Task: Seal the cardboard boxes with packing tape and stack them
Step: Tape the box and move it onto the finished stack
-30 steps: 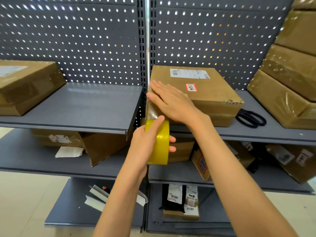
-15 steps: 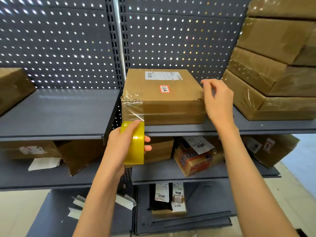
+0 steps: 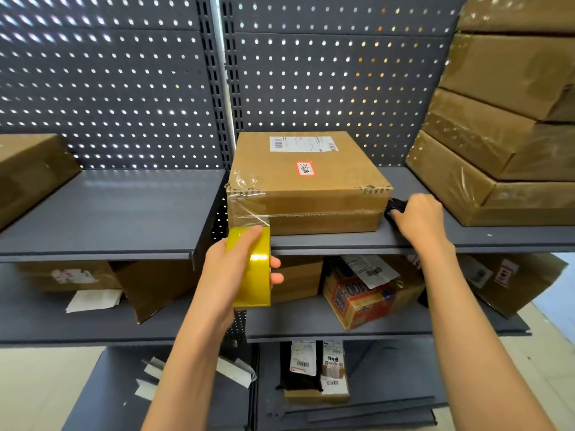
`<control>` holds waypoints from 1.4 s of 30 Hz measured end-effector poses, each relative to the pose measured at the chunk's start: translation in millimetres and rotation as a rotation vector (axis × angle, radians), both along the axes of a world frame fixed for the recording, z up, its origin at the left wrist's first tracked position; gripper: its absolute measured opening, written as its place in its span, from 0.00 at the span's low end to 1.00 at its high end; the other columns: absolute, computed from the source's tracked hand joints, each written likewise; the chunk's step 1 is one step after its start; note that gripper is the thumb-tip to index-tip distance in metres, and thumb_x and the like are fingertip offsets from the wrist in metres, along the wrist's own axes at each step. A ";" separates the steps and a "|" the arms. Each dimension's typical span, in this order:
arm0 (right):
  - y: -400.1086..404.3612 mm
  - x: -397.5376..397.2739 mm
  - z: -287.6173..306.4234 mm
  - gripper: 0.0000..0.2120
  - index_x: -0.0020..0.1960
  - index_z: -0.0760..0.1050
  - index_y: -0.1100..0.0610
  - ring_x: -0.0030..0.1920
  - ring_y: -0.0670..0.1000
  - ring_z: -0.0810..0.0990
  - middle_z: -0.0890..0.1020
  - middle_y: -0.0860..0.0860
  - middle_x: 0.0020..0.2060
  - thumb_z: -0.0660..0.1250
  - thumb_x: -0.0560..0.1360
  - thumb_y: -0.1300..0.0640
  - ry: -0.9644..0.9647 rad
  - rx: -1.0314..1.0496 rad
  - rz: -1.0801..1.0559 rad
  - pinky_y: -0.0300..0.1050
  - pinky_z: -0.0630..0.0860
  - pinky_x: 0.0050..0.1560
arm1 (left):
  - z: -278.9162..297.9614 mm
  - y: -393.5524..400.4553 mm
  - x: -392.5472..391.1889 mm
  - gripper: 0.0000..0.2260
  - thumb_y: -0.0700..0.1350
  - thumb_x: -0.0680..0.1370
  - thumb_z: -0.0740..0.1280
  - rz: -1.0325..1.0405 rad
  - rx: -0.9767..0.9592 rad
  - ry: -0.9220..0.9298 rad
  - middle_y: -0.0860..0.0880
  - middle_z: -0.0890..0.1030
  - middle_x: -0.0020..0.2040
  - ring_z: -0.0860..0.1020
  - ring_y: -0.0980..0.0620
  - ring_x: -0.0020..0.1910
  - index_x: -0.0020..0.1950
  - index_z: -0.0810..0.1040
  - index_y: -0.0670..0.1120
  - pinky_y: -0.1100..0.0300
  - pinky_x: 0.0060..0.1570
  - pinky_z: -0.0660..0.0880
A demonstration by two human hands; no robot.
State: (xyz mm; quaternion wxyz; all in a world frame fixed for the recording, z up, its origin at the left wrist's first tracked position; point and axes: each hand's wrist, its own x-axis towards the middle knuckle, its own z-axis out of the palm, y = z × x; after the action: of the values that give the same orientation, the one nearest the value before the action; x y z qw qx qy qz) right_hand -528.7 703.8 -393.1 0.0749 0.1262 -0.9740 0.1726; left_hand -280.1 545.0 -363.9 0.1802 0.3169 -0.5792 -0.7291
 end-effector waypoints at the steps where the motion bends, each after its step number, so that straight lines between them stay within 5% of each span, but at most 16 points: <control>1: -0.5 -1.4 -1.4 0.13 0.48 0.73 0.66 0.59 0.65 0.70 0.76 0.67 0.53 0.66 0.78 0.55 -0.016 0.012 -0.016 0.54 0.66 0.53 | -1.1 -0.3 0.2 0.13 0.51 0.79 0.64 -0.002 -0.004 -0.002 0.46 0.81 0.28 0.79 0.50 0.24 0.52 0.77 0.41 0.57 0.32 0.78; 7: 1.1 -3.0 -5.9 0.15 0.53 0.73 0.70 0.61 0.66 0.68 0.74 0.69 0.57 0.63 0.80 0.56 -0.036 -0.046 -0.068 0.54 0.66 0.56 | -2.9 -0.1 0.5 0.15 0.51 0.79 0.64 -0.006 -0.011 -0.014 0.45 0.81 0.29 0.79 0.49 0.24 0.54 0.77 0.39 0.57 0.31 0.78; 12: 3.4 14.3 17.1 0.17 0.61 0.68 0.68 0.58 0.65 0.74 0.76 0.66 0.57 0.59 0.81 0.55 0.006 -0.340 -0.047 0.48 0.65 0.44 | -0.7 2.1 0.4 0.12 0.51 0.79 0.63 0.011 -0.005 -0.023 0.46 0.81 0.28 0.79 0.50 0.23 0.51 0.77 0.42 0.59 0.28 0.78; 19: 9.9 35.7 42.8 0.19 0.61 0.72 0.64 0.55 0.59 0.77 0.80 0.59 0.53 0.67 0.77 0.52 0.233 -0.512 0.042 0.38 0.62 0.43 | 0.7 4.0 -1.0 0.10 0.51 0.79 0.64 0.047 0.016 -0.029 0.47 0.81 0.28 0.79 0.50 0.23 0.50 0.77 0.45 0.59 0.27 0.78; 25: 11.6 61.9 47.8 0.16 0.54 0.75 0.58 0.47 0.52 0.80 0.79 0.49 0.43 0.71 0.72 0.50 0.304 -0.576 0.230 0.40 0.71 0.46 | 2.2 8.2 -1.3 0.12 0.50 0.78 0.64 0.086 0.051 -0.023 0.47 0.80 0.27 0.78 0.51 0.21 0.53 0.77 0.42 0.61 0.23 0.76; 33: -11.5 113.4 51.8 0.20 0.47 0.73 0.49 0.41 0.41 0.77 0.78 0.41 0.39 0.74 0.64 0.40 0.066 -0.482 0.561 0.40 0.73 0.42 | 0.1 10.9 2.9 0.13 0.48 0.79 0.64 0.104 0.073 0.023 0.47 0.80 0.26 0.77 0.51 0.21 0.55 0.76 0.39 0.61 0.23 0.75; 42: 5.9 127.9 53.6 0.24 0.45 0.74 0.49 0.38 0.38 0.77 0.80 0.41 0.38 0.74 0.60 0.34 -0.212 -0.162 0.577 0.34 0.73 0.35 | -11.1 -2.7 12.9 0.15 0.51 0.78 0.65 0.016 -0.008 0.031 0.46 0.83 0.32 0.80 0.50 0.26 0.55 0.78 0.40 0.56 0.35 0.79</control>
State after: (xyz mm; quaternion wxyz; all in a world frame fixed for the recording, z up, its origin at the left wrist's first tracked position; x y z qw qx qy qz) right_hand -400.7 709.6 -339.5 -0.0691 0.3720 -0.8835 0.2761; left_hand -267.3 542.3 -375.0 0.1963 0.3094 -0.5766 -0.7303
